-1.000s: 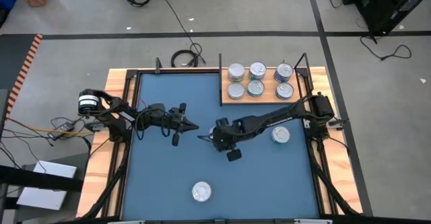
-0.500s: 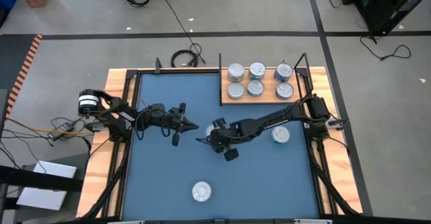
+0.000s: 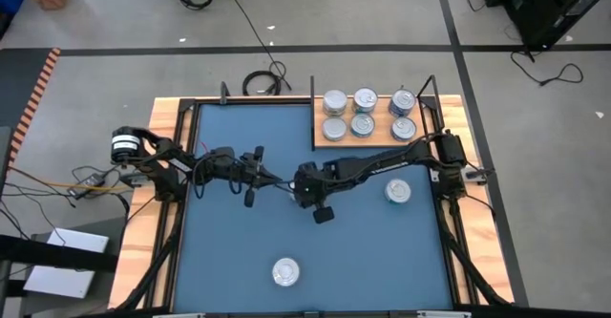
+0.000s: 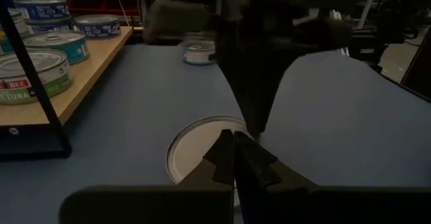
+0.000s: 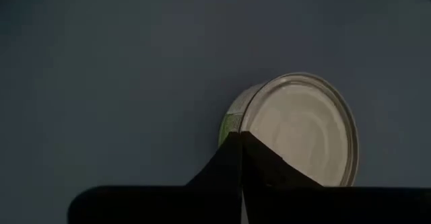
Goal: Stack canned seafood by type on shelf
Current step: Stack the green tuna can on to the green tuna can on the shelf aligned with the other green tuna can
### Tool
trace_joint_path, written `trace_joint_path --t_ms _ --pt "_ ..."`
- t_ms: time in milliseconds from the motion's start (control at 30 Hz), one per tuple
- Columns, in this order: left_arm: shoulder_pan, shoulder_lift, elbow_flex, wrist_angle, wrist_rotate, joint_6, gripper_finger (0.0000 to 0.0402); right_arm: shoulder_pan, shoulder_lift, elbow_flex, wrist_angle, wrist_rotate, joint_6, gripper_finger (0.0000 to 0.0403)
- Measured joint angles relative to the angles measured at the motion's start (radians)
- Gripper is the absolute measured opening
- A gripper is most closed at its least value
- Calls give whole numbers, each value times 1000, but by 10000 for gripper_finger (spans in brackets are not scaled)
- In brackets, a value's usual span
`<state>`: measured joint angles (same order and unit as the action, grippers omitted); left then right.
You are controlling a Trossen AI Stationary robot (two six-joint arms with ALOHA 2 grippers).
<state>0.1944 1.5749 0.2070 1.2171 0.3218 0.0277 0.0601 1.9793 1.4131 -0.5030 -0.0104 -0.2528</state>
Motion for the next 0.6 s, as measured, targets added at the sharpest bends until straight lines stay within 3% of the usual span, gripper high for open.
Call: trace_joint_path --t_ms 333,600 --pt "0 0 0 -12 -15 18 6 -60 0 9 -11 -140 149 1" --pt "0 0 0 -35 -15 20 6 -77 -1 10 10 -175 184 0"
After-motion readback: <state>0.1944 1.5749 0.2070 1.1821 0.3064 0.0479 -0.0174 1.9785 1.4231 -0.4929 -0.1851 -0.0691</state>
